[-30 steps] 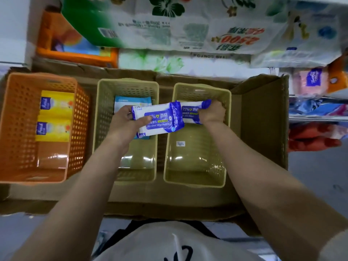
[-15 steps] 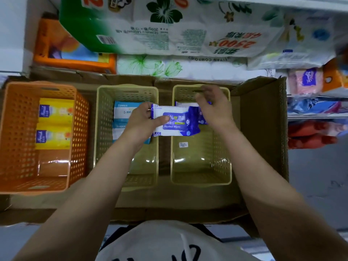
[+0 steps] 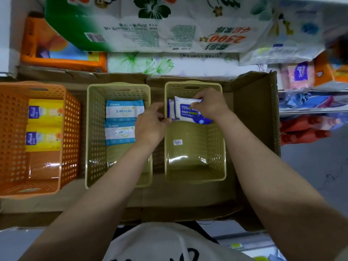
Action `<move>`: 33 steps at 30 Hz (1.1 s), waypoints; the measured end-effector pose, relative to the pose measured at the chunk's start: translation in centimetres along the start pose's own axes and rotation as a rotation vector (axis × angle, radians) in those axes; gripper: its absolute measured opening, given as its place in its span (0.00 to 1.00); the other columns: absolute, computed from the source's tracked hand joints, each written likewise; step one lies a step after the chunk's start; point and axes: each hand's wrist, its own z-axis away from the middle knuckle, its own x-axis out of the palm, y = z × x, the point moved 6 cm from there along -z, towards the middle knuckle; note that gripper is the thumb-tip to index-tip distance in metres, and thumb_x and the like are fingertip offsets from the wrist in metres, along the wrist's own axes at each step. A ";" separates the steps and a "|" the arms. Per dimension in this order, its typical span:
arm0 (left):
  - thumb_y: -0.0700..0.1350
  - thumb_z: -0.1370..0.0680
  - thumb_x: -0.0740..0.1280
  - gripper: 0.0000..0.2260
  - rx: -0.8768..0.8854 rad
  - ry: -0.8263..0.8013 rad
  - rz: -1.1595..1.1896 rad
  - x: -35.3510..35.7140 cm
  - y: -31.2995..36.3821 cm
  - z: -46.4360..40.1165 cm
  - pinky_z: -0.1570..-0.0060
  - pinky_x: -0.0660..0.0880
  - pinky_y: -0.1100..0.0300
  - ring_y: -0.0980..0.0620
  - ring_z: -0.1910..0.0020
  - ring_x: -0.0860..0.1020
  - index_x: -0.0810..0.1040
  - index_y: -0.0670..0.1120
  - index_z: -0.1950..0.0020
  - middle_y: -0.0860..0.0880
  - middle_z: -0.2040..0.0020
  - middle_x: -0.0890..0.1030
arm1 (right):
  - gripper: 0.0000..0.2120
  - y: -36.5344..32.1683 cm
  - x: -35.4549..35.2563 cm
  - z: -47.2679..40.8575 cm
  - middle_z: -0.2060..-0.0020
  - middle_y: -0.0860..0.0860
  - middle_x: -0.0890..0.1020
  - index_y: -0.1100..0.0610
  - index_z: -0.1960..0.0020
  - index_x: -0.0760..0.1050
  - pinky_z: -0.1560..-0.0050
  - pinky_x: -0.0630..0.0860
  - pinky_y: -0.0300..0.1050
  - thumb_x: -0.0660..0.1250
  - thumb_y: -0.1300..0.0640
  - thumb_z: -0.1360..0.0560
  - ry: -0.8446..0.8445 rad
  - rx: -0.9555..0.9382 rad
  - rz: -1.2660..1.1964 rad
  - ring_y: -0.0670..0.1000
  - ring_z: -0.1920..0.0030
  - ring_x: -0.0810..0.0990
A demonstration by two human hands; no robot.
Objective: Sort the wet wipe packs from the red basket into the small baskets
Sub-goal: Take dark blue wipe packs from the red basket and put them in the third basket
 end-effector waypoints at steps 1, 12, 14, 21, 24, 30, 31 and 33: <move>0.48 0.25 0.73 0.22 -0.003 0.000 -0.011 -0.1 0.0 -0.2 0.41 0.75 0.47 0.49 0.42 0.78 0.73 0.56 0.32 0.54 0.49 0.82 | 0.17 -0.2 0.9 -0.5 0.39 0.55 0.81 0.57 0.37 0.80 0.49 0.72 0.40 0.71 0.54 0.25 -0.070 0.007 0.020 0.54 0.41 0.79; 0.46 0.29 0.76 0.25 0.010 -0.105 0.084 -0.4 -0.4 -1.3 0.46 0.79 0.49 0.56 0.56 0.83 0.75 0.57 0.34 0.55 0.58 0.85 | 0.17 2.0 7.2 1.0 0.42 0.54 0.82 0.55 0.38 0.80 0.44 0.76 0.45 0.71 0.50 0.24 -0.239 0.007 0.238 0.55 0.42 0.79; 0.46 0.28 0.76 0.25 0.012 -0.115 0.091 -0.4 -0.3 -1.3 0.46 0.79 0.48 0.55 0.56 0.83 0.75 0.56 0.33 0.54 0.58 0.85 | 0.14 2.0 7.2 1.4 0.47 0.54 0.83 0.54 0.41 0.81 0.44 0.78 0.48 0.71 0.51 0.24 -0.143 0.010 0.221 0.55 0.44 0.80; 0.46 0.27 0.75 0.25 0.043 -0.111 0.071 -0.5 -0.2 -1.1 0.46 0.79 0.48 0.57 0.60 0.83 0.74 0.56 0.32 0.56 0.59 0.85 | 0.09 2.2 7.7 2.1 0.48 0.55 0.82 0.55 0.44 0.79 0.41 0.73 0.47 0.66 0.54 0.22 0.089 0.046 0.300 0.56 0.38 0.74; 0.46 0.27 0.75 0.25 0.059 -0.103 0.051 -0.4 -0.2 -1.1 0.46 0.80 0.48 0.58 0.60 0.83 0.74 0.56 0.32 0.56 0.60 0.85 | 0.11 2.0 8.1 1.8 0.43 0.54 0.80 0.54 0.41 0.77 0.36 0.68 0.46 0.66 0.53 0.22 0.091 0.083 0.422 0.56 0.36 0.71; 0.48 0.27 0.75 0.24 0.089 -0.046 0.010 -0.2 -0.2 -0.9 0.45 0.79 0.48 0.54 0.55 0.83 0.74 0.55 0.32 0.55 0.58 0.85 | 0.27 1.8 8.8 1.5 0.31 0.58 0.70 0.58 0.30 0.66 0.32 0.68 0.51 0.71 0.56 0.26 0.085 0.095 0.474 0.59 0.29 0.65; 0.48 0.27 0.75 0.24 0.088 -0.026 -0.007 -0.2 -0.1 -0.9 0.45 0.79 0.48 0.54 0.54 0.83 0.74 0.54 0.32 0.55 0.58 0.85 | 0.26 1.7 8.7 1.5 0.32 0.59 0.71 0.59 0.30 0.66 0.33 0.69 0.50 0.70 0.57 0.25 0.077 0.071 0.477 0.59 0.30 0.66; 0.48 0.26 0.74 0.22 0.072 -0.005 -0.036 -0.2 0.1 -0.6 0.45 0.79 0.49 0.54 0.53 0.82 0.74 0.53 0.33 0.54 0.56 0.84 | 0.23 1.5 8.1 1.7 0.35 0.60 0.73 0.60 0.32 0.68 0.36 0.70 0.51 0.69 0.55 0.24 0.034 0.013 0.439 0.59 0.33 0.70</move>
